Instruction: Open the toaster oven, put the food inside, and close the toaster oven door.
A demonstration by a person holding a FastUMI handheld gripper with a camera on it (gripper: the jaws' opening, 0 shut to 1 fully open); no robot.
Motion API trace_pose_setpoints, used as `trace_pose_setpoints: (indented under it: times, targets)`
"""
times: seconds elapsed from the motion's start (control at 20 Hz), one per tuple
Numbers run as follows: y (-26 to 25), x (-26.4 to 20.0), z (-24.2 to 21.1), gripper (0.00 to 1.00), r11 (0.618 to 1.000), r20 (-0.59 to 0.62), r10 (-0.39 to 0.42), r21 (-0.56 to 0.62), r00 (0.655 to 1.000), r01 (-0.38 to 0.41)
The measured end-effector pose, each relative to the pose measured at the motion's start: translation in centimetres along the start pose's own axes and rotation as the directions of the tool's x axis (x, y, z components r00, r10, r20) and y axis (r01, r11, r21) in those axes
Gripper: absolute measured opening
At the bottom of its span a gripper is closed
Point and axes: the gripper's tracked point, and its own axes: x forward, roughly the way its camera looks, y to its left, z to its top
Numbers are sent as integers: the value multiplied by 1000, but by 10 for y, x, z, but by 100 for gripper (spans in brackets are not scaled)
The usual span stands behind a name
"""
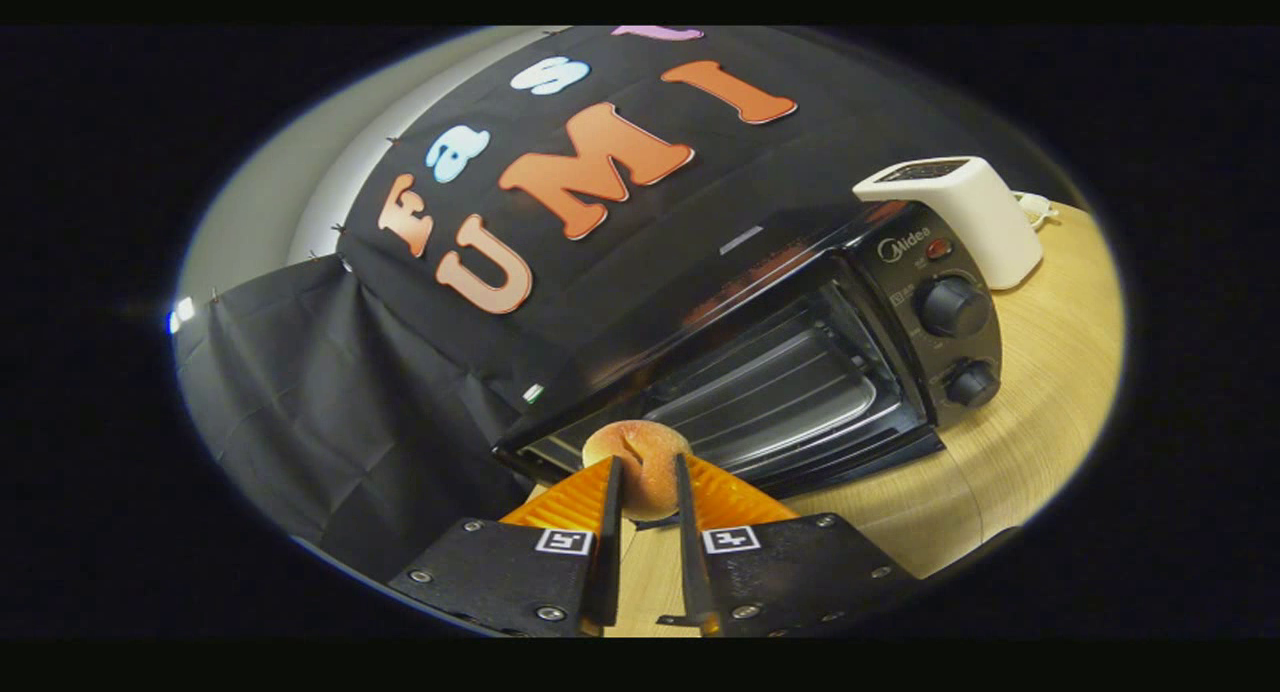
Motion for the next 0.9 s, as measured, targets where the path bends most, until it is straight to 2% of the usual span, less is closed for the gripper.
trace_pose_setpoints:
  times: [0.3, 0.6, 0.9]
  targets:
    - [-12, 34, 11, 25, 997, 25, -60, -37, 998, 61]
    - [-21, 53, 5, 25, 996, 15, -85, -34, 996, 86]
    - [-30, 59, -3, 26, 983, 15, -134, -126, 991, 135]
